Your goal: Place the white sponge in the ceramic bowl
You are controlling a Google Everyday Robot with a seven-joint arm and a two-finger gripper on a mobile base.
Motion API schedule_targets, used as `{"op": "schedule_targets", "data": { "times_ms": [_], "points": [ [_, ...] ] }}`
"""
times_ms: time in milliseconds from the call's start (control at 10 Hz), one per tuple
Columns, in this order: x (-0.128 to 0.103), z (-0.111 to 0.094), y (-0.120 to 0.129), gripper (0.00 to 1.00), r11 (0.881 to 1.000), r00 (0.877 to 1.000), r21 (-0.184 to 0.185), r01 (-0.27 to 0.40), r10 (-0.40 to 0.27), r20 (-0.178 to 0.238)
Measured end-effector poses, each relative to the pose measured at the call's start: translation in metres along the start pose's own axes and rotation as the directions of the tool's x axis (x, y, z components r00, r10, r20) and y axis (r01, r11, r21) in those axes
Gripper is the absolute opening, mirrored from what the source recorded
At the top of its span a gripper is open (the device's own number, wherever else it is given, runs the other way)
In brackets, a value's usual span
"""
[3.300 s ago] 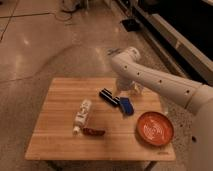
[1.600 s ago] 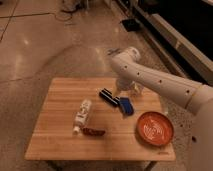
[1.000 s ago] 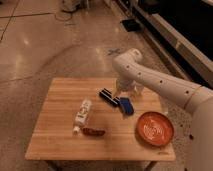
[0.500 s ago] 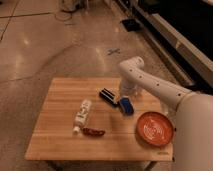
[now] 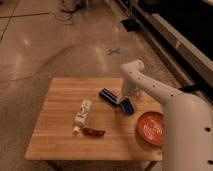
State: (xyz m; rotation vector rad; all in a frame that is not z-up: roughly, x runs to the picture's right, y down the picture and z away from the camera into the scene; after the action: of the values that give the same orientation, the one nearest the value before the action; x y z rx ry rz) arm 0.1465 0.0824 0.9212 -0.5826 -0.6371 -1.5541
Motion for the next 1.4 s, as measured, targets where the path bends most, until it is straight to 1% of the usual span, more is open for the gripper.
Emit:
{"op": "schedule_targets", "data": {
  "times_ms": [100, 300, 400, 500, 600, 700, 1100, 1300, 1400],
  "points": [
    [0.001, 0.002, 0.001, 0.55, 1.000, 1.000, 0.011, -0.008, 0.008, 0.009],
    [0.000, -0.001, 0.006, 0.33, 0.999, 0.999, 0.032, -0.027, 0.026, 0.029],
    [0.000, -0.003, 0.008, 0.24, 0.999, 0.999, 0.039, -0.035, 0.034, 0.038],
    [-0.002, -0.008, 0.012, 0.12, 0.998, 0.998, 0.044, -0.045, 0.043, 0.047],
    [-0.002, -0.014, 0.015, 0.03, 0.998, 0.998, 0.048, -0.050, 0.048, 0.049],
    [-0.001, -0.020, 0.017, 0.00, 0.997, 0.998, 0.051, -0.052, 0.049, 0.047],
    [0.006, -0.058, 0.016, 0.00, 0.997, 1.000, 0.072, -0.030, 0.030, 0.008],
    [0.008, -0.084, 0.016, 0.00, 0.997, 1.000, 0.076, -0.012, 0.013, -0.018],
    [0.007, -0.098, 0.020, 0.00, 0.997, 1.000, 0.072, -0.006, 0.008, -0.028]
  ]
}}
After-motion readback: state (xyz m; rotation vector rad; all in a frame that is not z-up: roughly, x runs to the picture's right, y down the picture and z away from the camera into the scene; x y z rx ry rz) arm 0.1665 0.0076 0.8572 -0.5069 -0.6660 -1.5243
